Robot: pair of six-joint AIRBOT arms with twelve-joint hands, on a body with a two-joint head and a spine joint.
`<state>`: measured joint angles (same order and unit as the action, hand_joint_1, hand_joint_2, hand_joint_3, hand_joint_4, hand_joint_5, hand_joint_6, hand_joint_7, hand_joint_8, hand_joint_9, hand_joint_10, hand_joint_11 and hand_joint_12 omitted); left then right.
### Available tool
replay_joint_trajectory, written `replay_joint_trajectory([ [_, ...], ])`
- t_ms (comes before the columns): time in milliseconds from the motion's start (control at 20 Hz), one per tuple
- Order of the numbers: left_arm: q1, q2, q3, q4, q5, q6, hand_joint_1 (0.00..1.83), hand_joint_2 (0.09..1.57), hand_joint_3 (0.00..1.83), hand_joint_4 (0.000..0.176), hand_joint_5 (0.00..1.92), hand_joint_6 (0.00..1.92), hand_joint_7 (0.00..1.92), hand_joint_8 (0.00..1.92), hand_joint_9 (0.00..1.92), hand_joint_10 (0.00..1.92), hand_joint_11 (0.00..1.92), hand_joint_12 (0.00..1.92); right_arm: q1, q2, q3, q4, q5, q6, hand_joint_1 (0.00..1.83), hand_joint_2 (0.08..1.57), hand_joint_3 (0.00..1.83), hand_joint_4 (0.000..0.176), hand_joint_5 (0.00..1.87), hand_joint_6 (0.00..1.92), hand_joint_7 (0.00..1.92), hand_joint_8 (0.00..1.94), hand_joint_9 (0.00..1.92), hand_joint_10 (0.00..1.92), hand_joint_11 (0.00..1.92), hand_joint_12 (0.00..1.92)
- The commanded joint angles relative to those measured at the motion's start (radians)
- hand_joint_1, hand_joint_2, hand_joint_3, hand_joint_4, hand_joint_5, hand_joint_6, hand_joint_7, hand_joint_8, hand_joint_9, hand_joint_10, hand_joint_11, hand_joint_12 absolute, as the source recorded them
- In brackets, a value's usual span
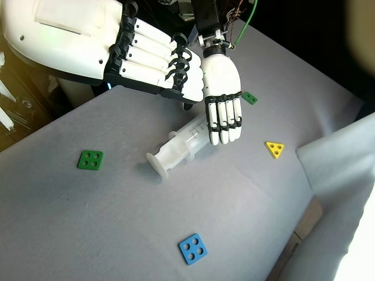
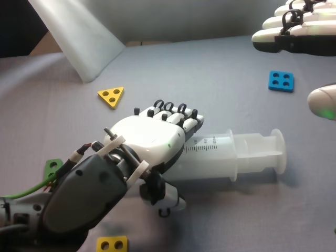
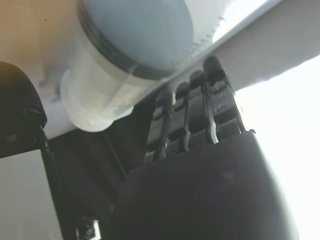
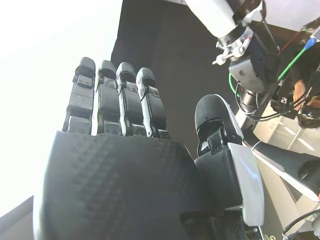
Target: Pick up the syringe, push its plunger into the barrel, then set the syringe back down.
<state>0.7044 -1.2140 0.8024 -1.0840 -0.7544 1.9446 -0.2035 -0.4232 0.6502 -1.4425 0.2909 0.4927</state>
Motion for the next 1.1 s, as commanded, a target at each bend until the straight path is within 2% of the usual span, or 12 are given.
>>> replay_joint_trajectory([
  [0, -0.004, -0.010, 0.006, 0.056, -0.060, 0.008, 1.05, 0.92, 0.00, 0.000, 0.11, 0.00, 0.07, 0.00, 0.07, 0.00, 0.00, 0.43, 0.012, 0.000, -0.004, 0.036, 0.020, -0.002, 0.00, 1.42, 0.00, 0.000, 0.16, 0.01, 0.11, 0.00, 0.06, 0.00, 0.00, 0.13],
  [100, -0.001, -0.028, 0.022, 0.055, -0.060, 0.008, 1.05, 0.94, 0.01, 0.000, 0.10, 0.00, 0.07, 0.00, 0.07, 0.00, 0.00, 0.40, 0.012, 0.000, -0.004, 0.036, 0.020, -0.002, 0.00, 1.42, 0.00, 0.000, 0.16, 0.01, 0.11, 0.00, 0.05, 0.00, 0.00, 0.13],
  [200, 0.003, -0.047, 0.041, 0.055, -0.060, 0.008, 1.03, 0.94, 0.00, 0.000, 0.12, 0.00, 0.09, 0.00, 0.09, 0.00, 0.00, 0.46, 0.013, 0.000, -0.005, 0.036, 0.020, 0.002, 0.00, 1.42, 0.00, 0.000, 0.15, 0.00, 0.11, 0.00, 0.05, 0.00, 0.00, 0.13],
  [300, 0.007, -0.061, 0.060, 0.055, -0.055, 0.007, 1.01, 0.94, 0.00, 0.000, 0.13, 0.00, 0.09, 0.00, 0.08, 0.00, 0.00, 0.42, 0.013, 0.000, -0.004, 0.037, 0.017, 0.030, 0.00, 1.42, 0.00, 0.000, 0.16, 0.00, 0.12, 0.00, 0.07, 0.01, 0.00, 0.16],
  [400, 0.011, -0.070, 0.074, 0.055, -0.052, 0.006, 1.01, 0.94, 0.00, 0.000, 0.14, 0.00, 0.10, 0.00, 0.08, 0.00, 0.00, 0.42, 0.013, 0.000, -0.004, 0.037, -0.016, 0.104, 0.00, 1.42, 0.00, 0.000, 0.14, 0.00, 0.10, 0.00, 0.06, 0.00, 0.00, 0.12],
  [600, 0.020, -0.085, 0.093, 0.050, -0.053, 0.002, 1.00, 0.95, 0.00, 0.000, 0.13, 0.00, 0.09, 0.00, 0.07, 0.00, 0.00, 0.38, 0.007, 0.000, -0.004, 0.037, -0.162, 0.358, 0.00, 1.41, 0.00, 0.000, 0.15, 0.00, 0.10, 0.00, 0.05, 0.00, 0.00, 0.11],
  [750, 0.024, -0.095, 0.102, 0.047, -0.053, -0.006, 1.00, 0.96, 0.00, 0.000, 0.14, 0.00, 0.10, 0.00, 0.08, 0.00, 0.00, 0.41, -0.004, 0.000, -0.006, 0.037, -0.215, 0.494, 0.00, 1.41, 0.00, 0.000, 0.17, 0.00, 0.13, 0.00, 0.08, 0.01, 0.00, 0.20],
  [850, 0.025, -0.099, 0.106, 0.047, -0.053, -0.008, 1.07, 0.95, 0.00, 0.000, 0.17, 0.00, 0.14, 0.01, 0.11, 0.00, 0.00, 0.49, -0.010, 0.001, -0.012, 0.037, -0.281, 0.603, 0.00, 1.41, 0.00, 0.000, 0.15, 0.00, 0.12, 0.00, 0.07, 0.00, 0.00, 0.16],
  [950, 0.026, -0.099, 0.109, 0.047, -0.053, -0.011, 1.06, 0.96, 0.00, 0.000, 0.17, 0.00, 0.13, 0.00, 0.11, 0.00, 0.00, 0.49, -0.018, 0.001, -0.015, 0.037, -0.336, 0.677, 0.00, 1.41, 0.00, 0.000, 0.15, 0.01, 0.12, 0.00, 0.07, 0.00, 0.00, 0.16],
  [1050, 0.026, -0.100, 0.110, 0.047, -0.053, -0.013, 1.07, 0.96, 0.00, 0.000, 0.18, 0.00, 0.14, 0.00, 0.11, 0.00, 0.00, 0.49, -0.019, 0.001, -0.015, 0.037, -0.340, 0.685, 0.00, 1.41, 0.00, 0.000, 0.16, 0.01, 0.13, 0.01, 0.07, 0.00, 0.00, 0.16],
])
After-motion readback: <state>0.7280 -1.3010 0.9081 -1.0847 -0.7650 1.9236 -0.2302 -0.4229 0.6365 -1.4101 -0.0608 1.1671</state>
